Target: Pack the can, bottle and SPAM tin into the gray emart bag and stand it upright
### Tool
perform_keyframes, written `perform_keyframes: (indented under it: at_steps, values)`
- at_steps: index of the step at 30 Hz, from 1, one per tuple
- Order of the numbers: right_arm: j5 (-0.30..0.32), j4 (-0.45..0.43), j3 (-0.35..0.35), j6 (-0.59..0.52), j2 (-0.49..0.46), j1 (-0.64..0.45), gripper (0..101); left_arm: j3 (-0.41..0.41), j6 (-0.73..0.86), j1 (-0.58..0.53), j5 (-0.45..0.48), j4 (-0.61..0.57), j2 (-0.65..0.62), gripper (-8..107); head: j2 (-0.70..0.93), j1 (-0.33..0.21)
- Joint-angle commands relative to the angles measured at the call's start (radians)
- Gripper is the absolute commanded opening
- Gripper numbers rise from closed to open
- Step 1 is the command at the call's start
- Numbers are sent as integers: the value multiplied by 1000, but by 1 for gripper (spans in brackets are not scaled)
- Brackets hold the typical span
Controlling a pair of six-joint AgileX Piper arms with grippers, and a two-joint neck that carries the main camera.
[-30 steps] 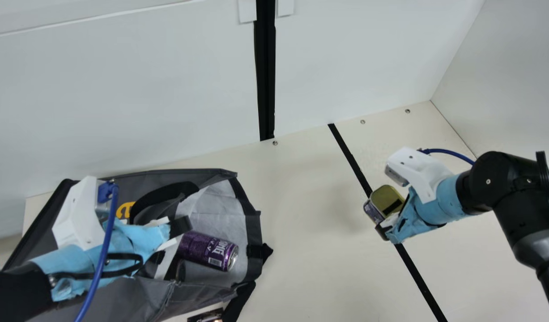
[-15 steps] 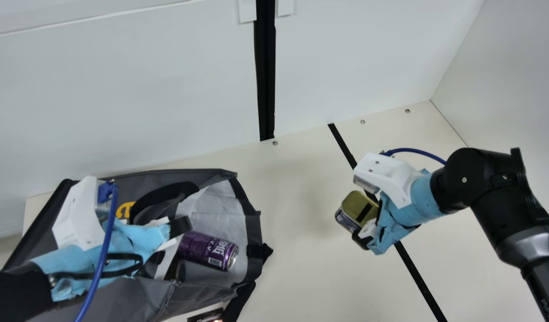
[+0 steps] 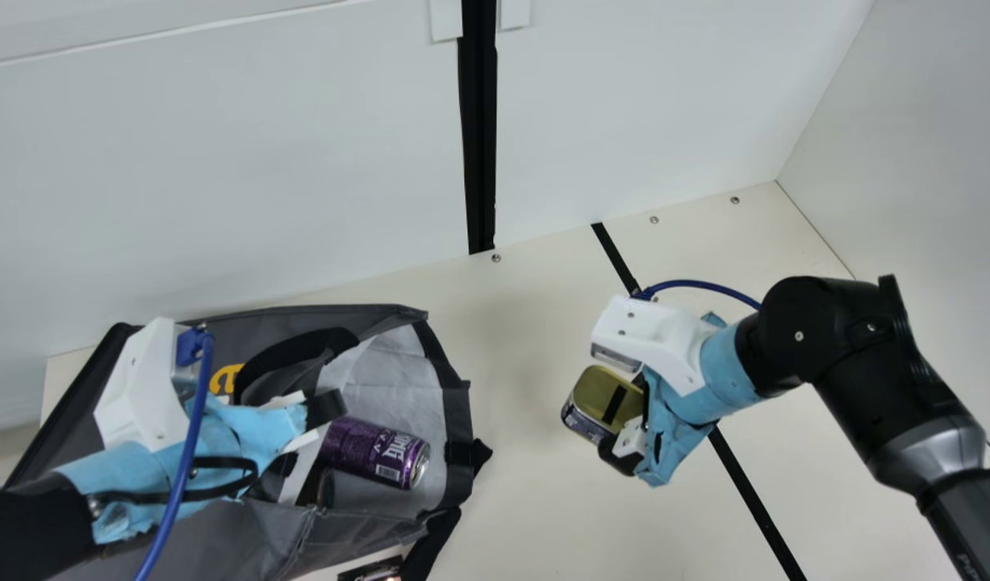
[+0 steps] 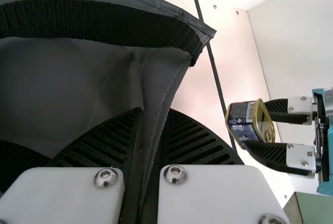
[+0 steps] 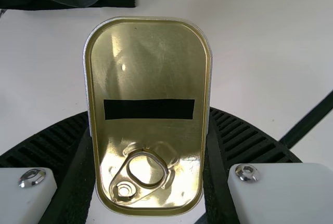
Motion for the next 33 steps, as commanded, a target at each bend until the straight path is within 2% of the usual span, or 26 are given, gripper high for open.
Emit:
perform_keyframes:
  at_steps: [1, 23, 33]
  values:
    - [-2, 6, 6, -3, -3, 17, 0, 0, 0, 0, 0, 0, 0, -8, -2, -23]
    - [-2, 66, 57, -44, -38, 185, 0, 0, 0, 0, 0, 0, 0, -8, -2, -23]
    - [-29, 147, 63, -76, -31, 208, 0, 0, 0, 0, 0, 0, 0, -8, -2, -23]
